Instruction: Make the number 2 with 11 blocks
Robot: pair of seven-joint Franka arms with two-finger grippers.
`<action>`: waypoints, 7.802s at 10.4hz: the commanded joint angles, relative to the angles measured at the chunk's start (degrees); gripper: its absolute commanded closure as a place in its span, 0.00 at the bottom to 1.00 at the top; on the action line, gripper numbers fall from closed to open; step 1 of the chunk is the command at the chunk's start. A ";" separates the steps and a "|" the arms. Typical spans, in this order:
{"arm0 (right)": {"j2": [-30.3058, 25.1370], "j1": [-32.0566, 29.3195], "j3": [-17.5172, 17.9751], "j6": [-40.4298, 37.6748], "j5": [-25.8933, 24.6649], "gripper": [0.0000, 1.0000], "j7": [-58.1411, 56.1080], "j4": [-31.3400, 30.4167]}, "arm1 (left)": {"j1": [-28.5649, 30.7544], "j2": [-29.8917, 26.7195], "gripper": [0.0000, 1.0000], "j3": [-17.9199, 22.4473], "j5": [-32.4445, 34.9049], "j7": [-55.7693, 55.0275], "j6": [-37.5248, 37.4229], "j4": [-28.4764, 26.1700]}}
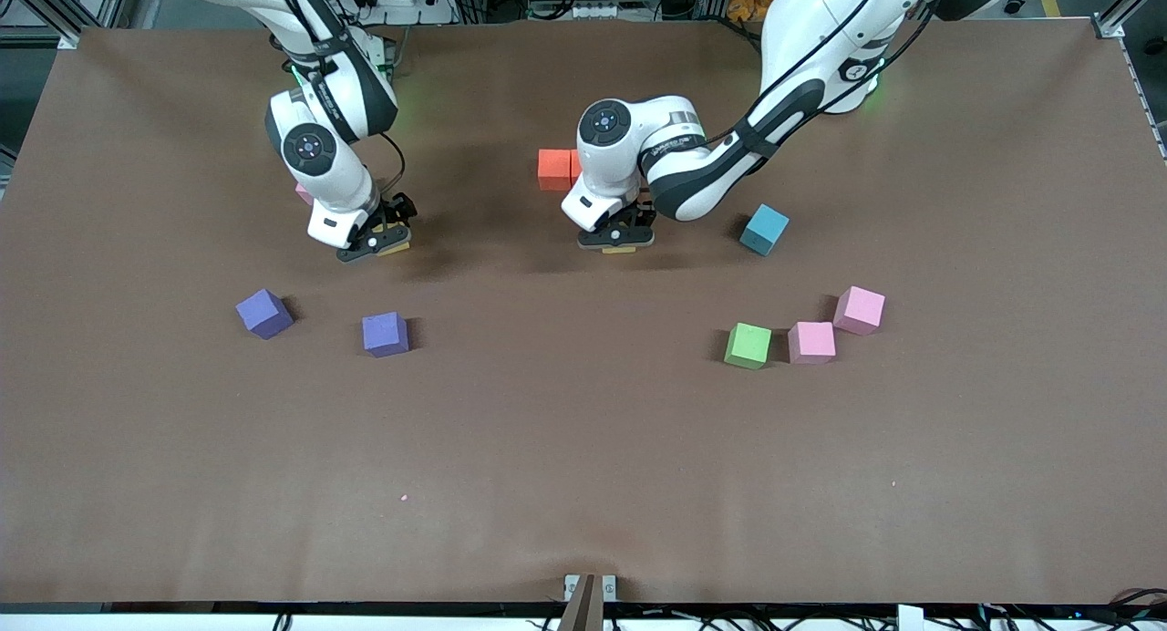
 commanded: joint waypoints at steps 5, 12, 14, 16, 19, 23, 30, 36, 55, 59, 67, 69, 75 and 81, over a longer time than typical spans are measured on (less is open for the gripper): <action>1.22 -1.39 1.13 0.86 0.59 0.16 -1.13 -0.58 | -0.16 -0.19 0.53 -0.04 0.57 -1.75 0.56 -1.54; -0.27 -1.56 1.31 -8.50 -0.03 0.58 -6.32 6.61 | -0.34 -0.19 0.53 -0.75 0.75 -1.40 0.65 -1.54; -0.28 -1.47 1.39 -11.18 -0.03 0.59 -8.32 9.78 | -0.33 -0.10 0.52 -0.75 1.19 -0.87 0.56 -1.54; -0.19 -1.03 1.39 -11.18 0.06 0.59 -12.97 11.37 | -0.42 -0.10 0.00 -0.75 1.19 -0.60 0.56 -1.19; 0.42 1.41 1.39 -11.01 0.15 0.59 -17.04 13.47 | -0.77 -0.97 0.00 -0.75 1.45 -1.13 0.21 -0.40; 4.28 9.23 1.39 -11.09 -0.03 0.59 -19.22 19.09 | 1.15 -7.02 0.00 -1.98 0.49 -1.22 -2.68 -0.57; 12.36 18.38 1.39 -10.48 -6.18 0.59 -18.64 27.17 | 28.89 -9.76 0.00 -12.78 0.40 -0.87 -2.78 -0.39; 20.81 27.34 1.04 -10.92 -12.74 0.59 -17.83 37.47 | 40.61 -9.42 0.00 -13.84 0.40 7.80 -10.16 3.30; 26.71 34.91 1.04 -10.39 -13.13 0.61 -20.03 43.54 | 43.87 1.92 0.00 -6.55 3.56 41.41 -8.67 3.74; 27.41 35.27 0.95 -10.48 -12.95 0.61 -20.03 44.42 | 42.39 2.54 0.00 -4.18 3.48 41.50 -7.35 4.17; 27.67 35.88 0.95 -10.74 -10.23 0.61 -20.12 44.24 | 41.77 4.12 0.12 -4.00 3.21 40.79 -7.00 5.67; 27.93 35.97 0.95 -11.00 -10.05 0.61 -20.12 44.24 | 41.42 4.56 0.19 -4.00 3.30 40.62 -7.00 5.76; 28.11 36.93 0.87 -10.83 -7.68 0.61 -20.20 44.42 | 41.50 4.29 0.40 -3.65 2.86 40.79 -7.00 6.20; 28.73 37.02 0.52 -10.74 -7.68 0.22 -20.64 44.42 | 41.50 4.12 0.53 -3.74 2.42 40.88 -7.00 7.69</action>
